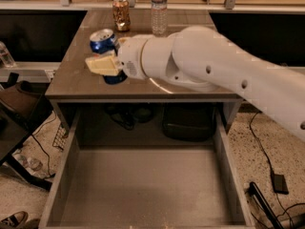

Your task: Place pepsi can into top drawer

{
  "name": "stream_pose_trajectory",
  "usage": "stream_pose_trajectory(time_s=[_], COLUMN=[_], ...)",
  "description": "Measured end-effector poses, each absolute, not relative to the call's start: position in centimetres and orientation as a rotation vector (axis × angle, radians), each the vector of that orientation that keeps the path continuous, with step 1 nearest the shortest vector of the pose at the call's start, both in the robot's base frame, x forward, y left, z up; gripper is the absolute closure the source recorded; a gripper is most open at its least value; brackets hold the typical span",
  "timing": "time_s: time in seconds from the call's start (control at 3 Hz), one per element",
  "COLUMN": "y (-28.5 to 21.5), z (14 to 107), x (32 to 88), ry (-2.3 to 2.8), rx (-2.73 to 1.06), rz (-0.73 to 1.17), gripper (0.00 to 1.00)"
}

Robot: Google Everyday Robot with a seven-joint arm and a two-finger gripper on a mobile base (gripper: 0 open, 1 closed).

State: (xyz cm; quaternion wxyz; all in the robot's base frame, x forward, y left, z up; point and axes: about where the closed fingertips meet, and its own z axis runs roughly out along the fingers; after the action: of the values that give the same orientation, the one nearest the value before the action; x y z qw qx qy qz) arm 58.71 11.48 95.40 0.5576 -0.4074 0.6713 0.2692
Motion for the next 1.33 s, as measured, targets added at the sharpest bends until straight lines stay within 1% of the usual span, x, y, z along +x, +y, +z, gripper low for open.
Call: stream_pose_trajectory(time_s=[0.33,0.67,1.0,1.33], y=[10.9,8.3,4.4,4.4], z=[92.9,90.1,88.2,88.2], x=[53.4,49.2,47.5,47.5], ry=[1.583,1.605,1.646,1.646], rx=[-1.016,-1.000,-0.947,-0.947], rz=[0.732,0.824,0.849,0.849], gripper=[1.00,1.00,1.00,1.00])
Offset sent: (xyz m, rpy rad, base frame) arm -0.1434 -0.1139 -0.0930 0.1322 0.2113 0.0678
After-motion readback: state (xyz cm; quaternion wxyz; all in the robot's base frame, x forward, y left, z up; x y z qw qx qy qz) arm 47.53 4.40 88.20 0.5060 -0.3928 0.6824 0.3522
